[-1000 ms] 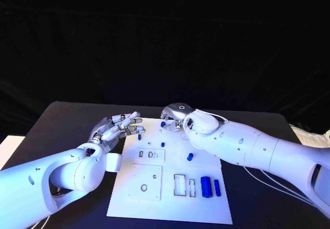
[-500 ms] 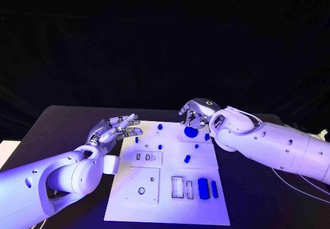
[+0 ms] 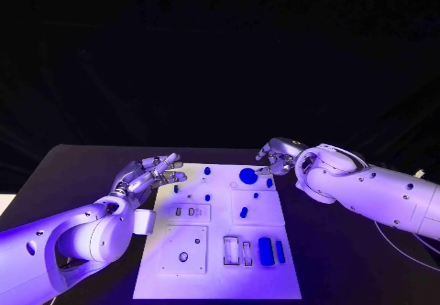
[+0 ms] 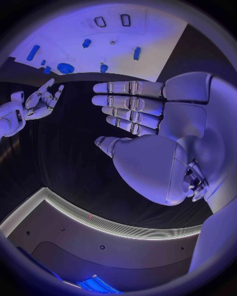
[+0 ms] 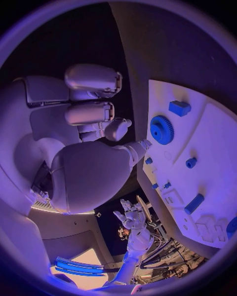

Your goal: Assemble the parts on the task board

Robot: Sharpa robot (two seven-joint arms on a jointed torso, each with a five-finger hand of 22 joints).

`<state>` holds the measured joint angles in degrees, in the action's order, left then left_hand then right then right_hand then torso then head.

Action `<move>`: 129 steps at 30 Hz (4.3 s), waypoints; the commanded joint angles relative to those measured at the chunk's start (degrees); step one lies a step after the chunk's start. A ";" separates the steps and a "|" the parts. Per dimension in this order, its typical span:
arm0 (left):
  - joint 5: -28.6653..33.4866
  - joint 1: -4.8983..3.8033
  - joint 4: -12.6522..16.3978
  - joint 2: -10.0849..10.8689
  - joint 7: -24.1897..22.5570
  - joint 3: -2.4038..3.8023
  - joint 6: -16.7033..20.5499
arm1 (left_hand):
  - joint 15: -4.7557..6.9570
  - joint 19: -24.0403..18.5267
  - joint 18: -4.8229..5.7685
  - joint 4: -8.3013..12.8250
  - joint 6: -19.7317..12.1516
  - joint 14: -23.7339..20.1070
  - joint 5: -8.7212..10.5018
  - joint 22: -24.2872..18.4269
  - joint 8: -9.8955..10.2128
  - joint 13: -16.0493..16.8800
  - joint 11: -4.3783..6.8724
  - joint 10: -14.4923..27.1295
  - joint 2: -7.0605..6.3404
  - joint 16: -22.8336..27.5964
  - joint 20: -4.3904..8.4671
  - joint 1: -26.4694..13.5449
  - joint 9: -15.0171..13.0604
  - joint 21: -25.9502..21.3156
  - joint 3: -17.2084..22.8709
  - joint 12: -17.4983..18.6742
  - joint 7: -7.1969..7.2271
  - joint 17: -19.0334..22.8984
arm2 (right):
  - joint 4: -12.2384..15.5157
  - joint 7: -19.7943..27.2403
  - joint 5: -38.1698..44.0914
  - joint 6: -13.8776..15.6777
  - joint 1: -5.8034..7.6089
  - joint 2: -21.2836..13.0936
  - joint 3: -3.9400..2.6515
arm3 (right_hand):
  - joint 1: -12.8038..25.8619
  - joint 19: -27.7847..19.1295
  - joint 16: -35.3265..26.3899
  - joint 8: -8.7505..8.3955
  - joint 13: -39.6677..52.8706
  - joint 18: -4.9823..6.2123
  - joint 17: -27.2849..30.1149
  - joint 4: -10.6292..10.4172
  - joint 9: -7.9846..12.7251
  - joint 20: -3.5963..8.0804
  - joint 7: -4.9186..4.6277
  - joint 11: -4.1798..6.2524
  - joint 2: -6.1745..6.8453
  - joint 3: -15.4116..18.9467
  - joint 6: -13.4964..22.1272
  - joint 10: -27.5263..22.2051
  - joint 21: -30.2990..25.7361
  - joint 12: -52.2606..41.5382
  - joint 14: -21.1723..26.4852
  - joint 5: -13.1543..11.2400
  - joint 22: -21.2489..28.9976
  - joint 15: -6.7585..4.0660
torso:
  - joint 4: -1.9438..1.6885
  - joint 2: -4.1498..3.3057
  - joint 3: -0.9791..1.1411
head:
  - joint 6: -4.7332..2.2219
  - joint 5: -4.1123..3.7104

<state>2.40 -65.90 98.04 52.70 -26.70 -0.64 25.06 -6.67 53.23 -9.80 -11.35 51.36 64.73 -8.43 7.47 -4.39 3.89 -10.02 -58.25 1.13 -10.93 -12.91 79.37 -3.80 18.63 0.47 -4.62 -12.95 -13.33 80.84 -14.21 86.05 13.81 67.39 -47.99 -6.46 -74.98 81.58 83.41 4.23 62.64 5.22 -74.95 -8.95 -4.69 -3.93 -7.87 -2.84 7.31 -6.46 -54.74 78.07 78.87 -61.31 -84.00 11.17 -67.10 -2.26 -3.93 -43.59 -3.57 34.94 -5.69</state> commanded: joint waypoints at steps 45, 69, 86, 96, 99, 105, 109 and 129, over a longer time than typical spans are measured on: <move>-0.59 -0.06 -0.42 -0.53 0.10 0.04 -1.26 | -0.31 0.02 -0.64 0.33 0.10 0.00 0.21 -0.12 0.20 -0.01 -0.29 -0.07 0.55 0.49 -0.29 0.15 0.01 -0.33 0.07 0.30 -0.74 -0.17 | -6.59 -2.82 3.63 -4.03 -1.53 7.41 0.01 | -1.54 0.81 1.67 1.30 8.35 -1.28 -5.19 -1.65 -0.46 -0.33 -0.09 0.04 -1.88 0.50 -0.78 2.19 1.66 -7.70 -4.21 0.57 -2.77 0.66 | -0.08 -0.09 0.01 | 1.21 -0.01; -0.59 -0.06 -0.92 -0.40 0.36 0.04 -1.26 | -0.32 0.00 -0.66 0.72 0.08 -0.01 0.15 -0.21 0.30 -0.01 -0.32 -0.03 0.83 0.72 -0.31 0.62 0.01 -0.42 0.33 0.46 -0.77 -0.35 | -6.39 -1.65 6.22 -0.13 -1.59 7.55 0.01 | -6.14 1.22 2.45 3.69 10.96 -1.55 -6.69 1.73 -1.67 0.66 1.73 1.63 -5.68 -4.46 -7.22 2.96 2.62 -9.48 -4.42 -2.25 -4.49 -0.59 | -0.12 -0.08 0.01 | 1.23 0.01; -0.59 -0.06 -1.01 -0.69 0.44 0.03 -1.29 | -0.32 0.00 -0.66 0.80 0.08 0.00 0.15 -0.23 0.31 -0.01 -0.32 -0.04 0.87 0.75 -0.31 0.71 0.01 -0.43 0.38 0.47 -0.77 -0.39 | -1.43 -1.84 10.11 6.36 -1.65 10.19 0.01 | -5.04 1.65 2.56 4.02 10.75 -1.78 -6.94 1.90 -2.15 1.07 2.24 2.07 -5.36 -5.67 -8.66 2.85 3.18 -8.87 -4.45 -2.49 -5.64 -0.98 | -0.16 -0.07 -0.06 | 0.97 0.82; -0.59 -0.05 -1.30 -1.23 0.46 0.03 -1.43 | -0.32 0.01 -0.66 0.90 0.11 0.02 0.15 -0.25 0.32 0.00 -0.31 -0.07 0.94 0.81 -0.31 0.82 0.01 -0.45 0.45 0.49 -0.74 -0.45 | -2.49 -3.08 11.38 4.67 -1.54 15.05 0.38 | -4.56 1.72 2.52 3.80 10.67 -1.82 -6.86 1.77 -2.13 1.11 2.18 2.04 -5.24 -5.85 -8.48 2.80 3.28 -8.67 -4.43 -2.57 -5.84 -0.98 | -0.06 -0.16 -0.07 | 0.74 0.86; -0.59 -0.05 -1.33 -1.40 0.47 0.03 -1.48 | -0.32 0.01 -0.66 0.90 0.11 0.02 0.15 -0.25 0.32 0.00 -0.31 -0.07 0.94 0.81 -0.31 0.82 0.01 -0.45 0.45 0.49 -0.74 -0.45 | -3.48 -3.15 11.68 4.14 -1.56 16.73 0.76 | -4.44 1.71 2.51 3.74 10.61 -1.82 -6.85 1.75 -2.13 1.12 2.17 2.02 -5.21 -5.90 -8.43 2.76 3.27 -8.57 -4.42 -2.58 -5.83 -0.98 | -0.21 -0.18 -0.01 | 0.79 0.78; -0.59 -0.05 -1.36 -1.52 0.57 0.03 -1.55 | -0.32 0.01 -0.66 0.90 0.11 0.02 0.15 -0.25 0.32 0.00 -0.31 -0.07 0.94 0.81 -0.31 0.82 0.01 -0.45 0.45 0.49 -0.74 -0.45 | -5.23 -3.28 12.13 3.24 -1.76 19.11 1.25 | -4.33 1.72 2.43 3.59 10.45 -1.83 -6.71 1.77 -2.11 1.12 2.13 2.00 -5.14 -6.02 -8.28 2.65 3.28 -8.33 -4.39 -2.56 -5.86 -0.97 | -0.24 -0.17 -0.02 | 0.92 1.02; -0.59 -0.05 -1.35 -1.51 0.53 0.03 -1.56 | -0.32 0.01 -0.66 0.90 0.11 0.02 0.15 -0.25 0.32 0.00 -0.31 -0.07 0.94 0.81 -0.31 0.82 0.01 -0.45 0.45 0.49 -0.74 -0.45 | -6.00 -3.36 12.33 2.95 -1.81 20.10 1.41 | -4.33 1.72 2.43 3.59 10.45 -1.83 -6.71 1.77 -2.11 1.12 2.13 2.00 -5.14 -6.02 -8.28 2.65 3.28 -8.33 -4.39 -2.56 -5.86 -0.97 | -0.07 -0.14 0.01 | 0.96 1.22; -0.59 -0.05 -1.30 -1.51 0.69 0.03 -1.61 | -0.32 0.01 -0.66 0.90 0.11 0.02 0.15 -0.25 0.32 0.00 -0.31 -0.07 0.94 0.81 -0.31 0.82 0.01 -0.45 0.45 0.49 -0.74 -0.45 | -8.49 -4.69 13.18 1.35 -1.81 22.15 1.69 | -0.64 1.77 2.51 -0.74 7.49 -1.97 -7.01 0.66 -0.46 -0.02 -0.17 0.04 -2.24 -5.55 -1.58 0.37 3.48 -3.92 -4.40 -4.99 -6.37 0.57 | 0.04 -0.18 0.05 | 1.00 1.28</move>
<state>2.19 -65.90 96.64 51.25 -25.79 -0.65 24.65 -6.66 53.23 -9.81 -10.80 51.36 64.74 -8.42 7.30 -4.39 3.89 -10.02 -58.25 1.81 -10.37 -12.91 80.05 -3.80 18.41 1.05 -4.33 -12.95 -13.71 72.44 -18.07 98.23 16.36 65.59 -25.92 -4.78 -76.13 83.42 85.65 4.14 69.81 4.40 -74.93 -8.33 -5.97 -3.58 -7.88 -2.61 3.63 -12.48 -57.52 78.61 82.10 -65.41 -84.03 6.69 -73.43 -2.02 -3.96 -43.75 -3.54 35.94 -4.42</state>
